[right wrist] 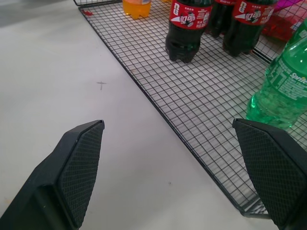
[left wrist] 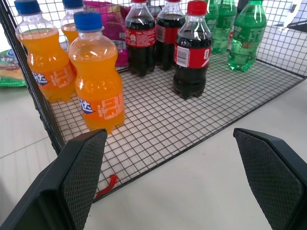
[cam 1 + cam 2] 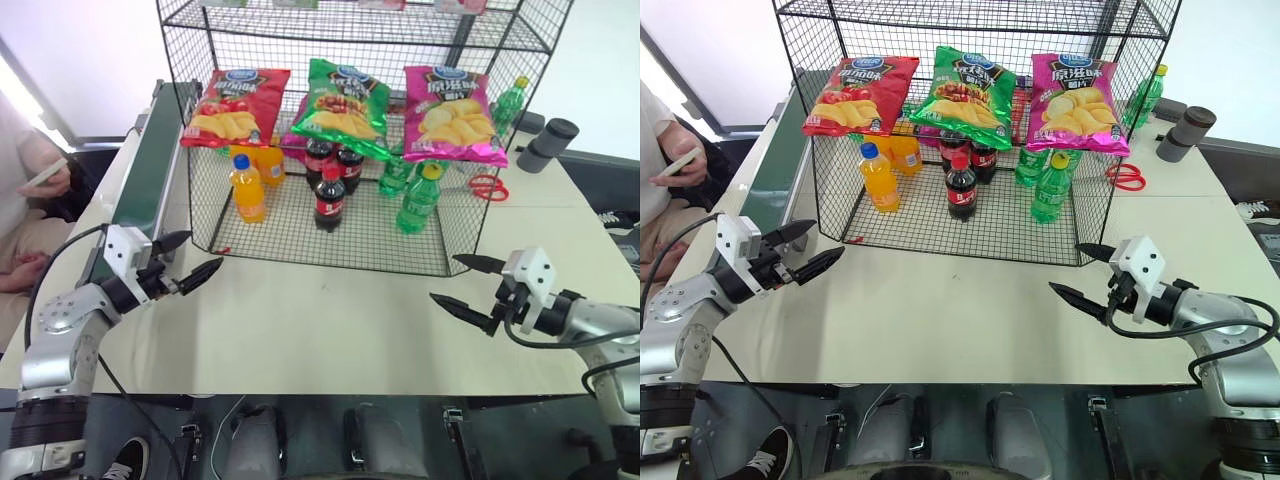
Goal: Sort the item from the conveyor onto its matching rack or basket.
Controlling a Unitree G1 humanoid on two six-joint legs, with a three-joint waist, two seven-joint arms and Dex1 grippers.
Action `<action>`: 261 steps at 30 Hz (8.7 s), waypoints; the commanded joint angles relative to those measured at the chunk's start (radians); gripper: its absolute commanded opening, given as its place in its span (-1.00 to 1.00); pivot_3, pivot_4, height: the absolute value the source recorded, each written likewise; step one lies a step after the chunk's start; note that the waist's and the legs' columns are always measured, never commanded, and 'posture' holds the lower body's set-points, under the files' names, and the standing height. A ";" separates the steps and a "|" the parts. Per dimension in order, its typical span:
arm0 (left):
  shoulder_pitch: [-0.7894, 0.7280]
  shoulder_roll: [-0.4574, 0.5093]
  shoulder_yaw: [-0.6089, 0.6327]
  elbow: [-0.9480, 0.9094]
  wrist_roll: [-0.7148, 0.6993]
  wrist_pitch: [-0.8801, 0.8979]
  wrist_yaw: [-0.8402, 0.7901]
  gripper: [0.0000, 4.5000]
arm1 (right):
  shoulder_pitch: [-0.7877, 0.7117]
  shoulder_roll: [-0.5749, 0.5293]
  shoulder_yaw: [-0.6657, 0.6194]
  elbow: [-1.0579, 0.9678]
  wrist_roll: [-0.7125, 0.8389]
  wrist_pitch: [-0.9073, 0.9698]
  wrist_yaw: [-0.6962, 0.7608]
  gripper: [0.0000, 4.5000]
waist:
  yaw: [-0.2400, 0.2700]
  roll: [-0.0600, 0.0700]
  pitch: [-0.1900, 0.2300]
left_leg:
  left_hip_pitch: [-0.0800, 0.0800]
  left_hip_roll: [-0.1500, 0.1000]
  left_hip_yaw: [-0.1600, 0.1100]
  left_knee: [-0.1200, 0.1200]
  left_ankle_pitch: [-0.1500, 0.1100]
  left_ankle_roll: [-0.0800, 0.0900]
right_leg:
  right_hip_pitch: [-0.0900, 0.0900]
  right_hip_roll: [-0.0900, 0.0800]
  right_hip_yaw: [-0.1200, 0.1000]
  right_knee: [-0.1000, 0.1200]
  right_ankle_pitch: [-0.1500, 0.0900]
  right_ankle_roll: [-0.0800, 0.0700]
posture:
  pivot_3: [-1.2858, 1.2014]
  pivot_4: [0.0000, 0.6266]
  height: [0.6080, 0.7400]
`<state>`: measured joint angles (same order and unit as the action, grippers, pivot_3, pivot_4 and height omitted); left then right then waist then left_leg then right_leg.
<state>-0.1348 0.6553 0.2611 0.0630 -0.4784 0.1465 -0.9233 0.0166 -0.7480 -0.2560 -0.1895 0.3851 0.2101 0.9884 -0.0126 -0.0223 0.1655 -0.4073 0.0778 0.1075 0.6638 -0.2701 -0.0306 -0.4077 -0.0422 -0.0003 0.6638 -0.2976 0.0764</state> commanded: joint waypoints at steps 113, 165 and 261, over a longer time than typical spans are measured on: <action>-0.223 -0.145 -0.099 0.260 0.041 -0.279 -0.239 1.00 | -0.064 -0.011 -0.021 0.087 -0.083 -0.261 -0.111 0.99 | 0.001 0.000 0.000 | 0.001 -0.001 0.002 0.003 0.001 -0.001 | 0.002 0.001 0.000 0.002 0.001 0.001 | 0.03 -0.52 1.00; -0.158 -0.112 -0.097 0.199 0.043 -0.287 -0.186 1.00 | -0.208 0.003 0.072 0.206 -0.108 -0.349 -0.070 0.99 | 0.001 0.000 0.000 | 0.001 0.000 0.002 0.003 0.001 -0.001 | 0.002 0.001 0.000 0.002 0.001 0.001 | 0.03 -0.52 1.00; 0.546 0.163 0.334 0.059 0.887 -0.787 0.651 1.00 | -0.507 0.325 0.496 0.229 -0.053 -0.078 0.204 0.99 | -0.003 -0.001 -0.001 | 0.000 0.004 0.006 0.001 0.000 0.000 | -0.002 -0.003 -0.001 0.002 0.000 0.000 | 0.03 -0.52 1.00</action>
<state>0.4174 0.7972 0.5775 0.0938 0.3867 -0.6261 -0.3158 -0.5099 -0.4002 0.2296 0.1040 0.3178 0.1033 1.1611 -0.0157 -0.0229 0.1647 -0.4069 0.0818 0.1134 0.6643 -0.2705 -0.0303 -0.4094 -0.0453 -0.0012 0.6658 -0.2972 0.0762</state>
